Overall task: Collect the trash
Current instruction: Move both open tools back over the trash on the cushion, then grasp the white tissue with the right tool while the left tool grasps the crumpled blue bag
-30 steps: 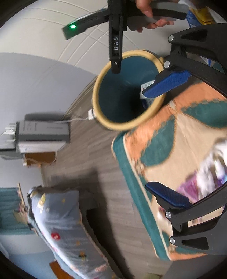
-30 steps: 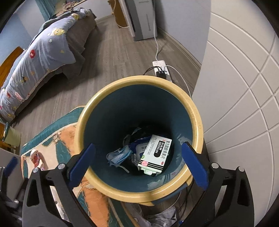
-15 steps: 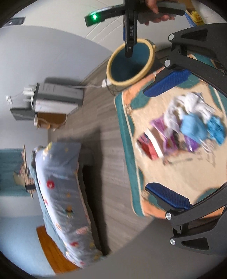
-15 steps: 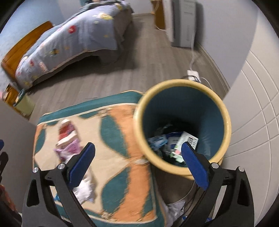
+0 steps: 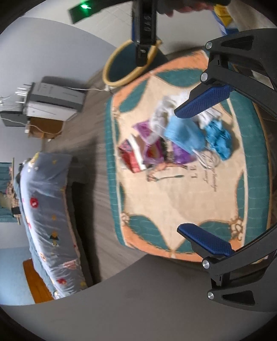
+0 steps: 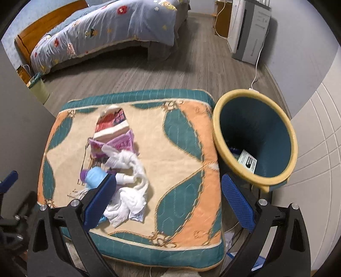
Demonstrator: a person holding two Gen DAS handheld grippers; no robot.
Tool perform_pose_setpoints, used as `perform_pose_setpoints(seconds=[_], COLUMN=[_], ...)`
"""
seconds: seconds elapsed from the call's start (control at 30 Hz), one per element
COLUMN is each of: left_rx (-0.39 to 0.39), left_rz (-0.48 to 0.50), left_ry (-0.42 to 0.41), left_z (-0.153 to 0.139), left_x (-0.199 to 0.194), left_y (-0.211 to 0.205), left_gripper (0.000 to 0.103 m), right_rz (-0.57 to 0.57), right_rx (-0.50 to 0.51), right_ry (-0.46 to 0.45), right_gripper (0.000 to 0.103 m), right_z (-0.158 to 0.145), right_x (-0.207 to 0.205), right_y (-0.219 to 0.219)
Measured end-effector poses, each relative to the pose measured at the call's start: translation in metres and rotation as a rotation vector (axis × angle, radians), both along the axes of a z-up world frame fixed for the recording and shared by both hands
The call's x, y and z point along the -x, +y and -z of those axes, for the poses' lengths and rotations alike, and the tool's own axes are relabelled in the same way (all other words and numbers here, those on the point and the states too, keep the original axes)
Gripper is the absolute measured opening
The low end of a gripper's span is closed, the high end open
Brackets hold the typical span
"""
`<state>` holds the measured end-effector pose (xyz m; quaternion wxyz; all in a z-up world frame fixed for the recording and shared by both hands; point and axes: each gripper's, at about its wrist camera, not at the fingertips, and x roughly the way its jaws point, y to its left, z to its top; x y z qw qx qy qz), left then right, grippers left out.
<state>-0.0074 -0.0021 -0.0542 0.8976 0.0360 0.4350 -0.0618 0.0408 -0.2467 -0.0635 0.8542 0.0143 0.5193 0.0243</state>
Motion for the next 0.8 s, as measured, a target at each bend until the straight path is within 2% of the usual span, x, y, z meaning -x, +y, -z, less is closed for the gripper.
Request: perform_pose_setpoints(seconds=[0.2,0.4,0.47,0.5,0.57,0.67,0.7,0.8], left_rx=[0.009,-0.051,-0.06,-0.058,-0.053,-0.04,-0.037,-0.028], left_rz=[0.03,0.051,0.062,0.069,0.093,0.138,0.148,0.176], left_ry=[0.083,0.211,0.241,0.25,0.265,0.276,0.281,0.319], left_z=[0.023,0.055,0.063,0.065,0.07,0.074,0.076,0.085], left_x=[0.004,-0.002,-0.003,-0.003,-0.002,-0.002,-0.002,-0.004], left_y=[-0.004,-0.01,-0.013,-0.015,-0.02,-0.028,-0.03,-0.036], left_gripper=[0.098,0.098,0.097,0.097,0.095,0.092,0.085,0.078], right_rz=[-0.008,-0.01,-0.017,-0.026,-0.052,-0.1,-0.12,-0.171], right_rx=[0.005,0.011,0.007,0.005,0.0,-0.023,-0.021,0.009], right_ry=[-0.021,0.041,0.07,0.083,0.108,0.138,0.149,0.169], right_gripper=[0.097,0.095,0.081,0.078,0.063,0.049,0.047,0.046], right_z=[0.001,0.021,0.029,0.033,0.042,0.051,0.054,0.063], right_x=[0.004,0.007,0.007,0.006,0.005,0.002,0.001,-0.001], right_y=[0.016,0.025,0.027,0.028,0.033,0.04,0.044,0.055])
